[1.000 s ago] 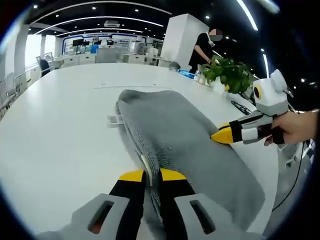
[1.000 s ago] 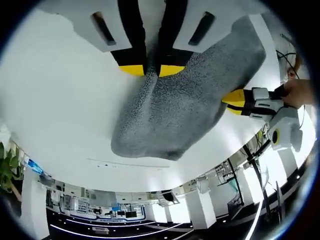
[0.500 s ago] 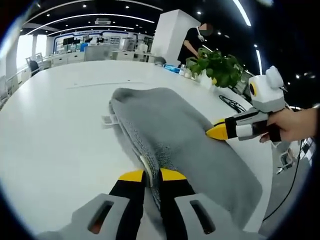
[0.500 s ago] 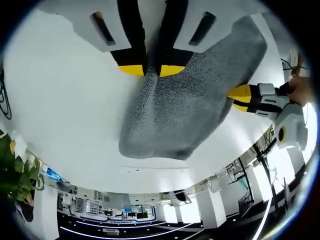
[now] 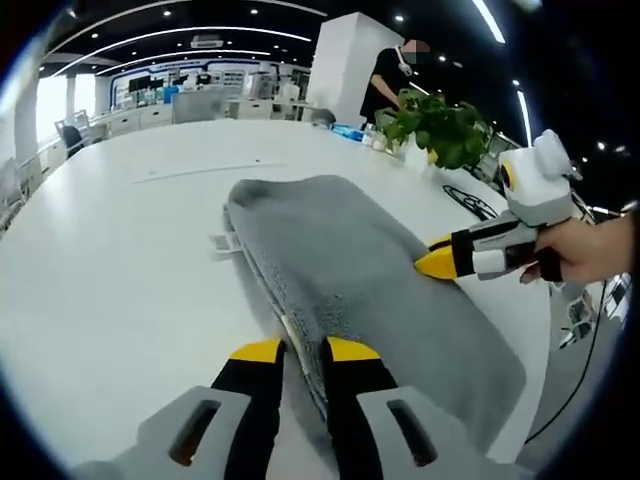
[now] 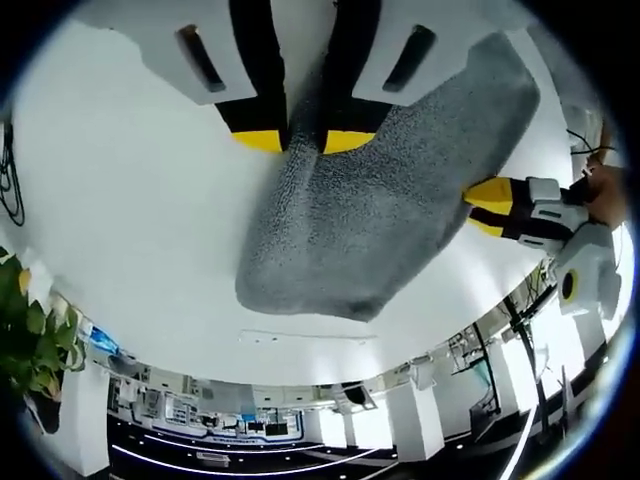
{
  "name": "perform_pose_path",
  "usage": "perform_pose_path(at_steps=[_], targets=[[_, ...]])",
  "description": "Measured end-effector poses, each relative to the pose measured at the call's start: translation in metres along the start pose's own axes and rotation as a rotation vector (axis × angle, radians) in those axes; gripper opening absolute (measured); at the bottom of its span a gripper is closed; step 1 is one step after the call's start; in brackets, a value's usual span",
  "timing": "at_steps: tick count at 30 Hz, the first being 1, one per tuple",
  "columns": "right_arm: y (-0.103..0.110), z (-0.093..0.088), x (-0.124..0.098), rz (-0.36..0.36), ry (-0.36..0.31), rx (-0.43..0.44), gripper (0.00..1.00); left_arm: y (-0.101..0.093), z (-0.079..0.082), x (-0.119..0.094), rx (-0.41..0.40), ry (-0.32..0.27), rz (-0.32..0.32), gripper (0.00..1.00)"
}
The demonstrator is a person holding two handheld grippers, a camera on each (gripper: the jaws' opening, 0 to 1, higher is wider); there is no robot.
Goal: Fold the towel on the table until its edges align and the towel forms a compact rectangular stack.
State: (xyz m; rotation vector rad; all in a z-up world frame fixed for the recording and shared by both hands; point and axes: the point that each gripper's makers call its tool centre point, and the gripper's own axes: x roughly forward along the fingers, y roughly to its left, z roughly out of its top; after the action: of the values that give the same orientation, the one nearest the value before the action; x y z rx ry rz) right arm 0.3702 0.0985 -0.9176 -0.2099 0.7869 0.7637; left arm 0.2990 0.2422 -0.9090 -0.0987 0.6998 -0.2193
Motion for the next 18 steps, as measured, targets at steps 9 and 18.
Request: perform_pose_path(at_steps=[9,18], targets=[[0.008,0.017,-0.018,0.054,-0.078,-0.059,0.20,-0.006,0.019,-0.020,0.071,-0.042,-0.044,0.26],[0.021,0.016,-0.038,0.086,-0.096,-0.145,0.28,-0.044,0.023,-0.038,0.189,-0.042,-0.189,0.41]])
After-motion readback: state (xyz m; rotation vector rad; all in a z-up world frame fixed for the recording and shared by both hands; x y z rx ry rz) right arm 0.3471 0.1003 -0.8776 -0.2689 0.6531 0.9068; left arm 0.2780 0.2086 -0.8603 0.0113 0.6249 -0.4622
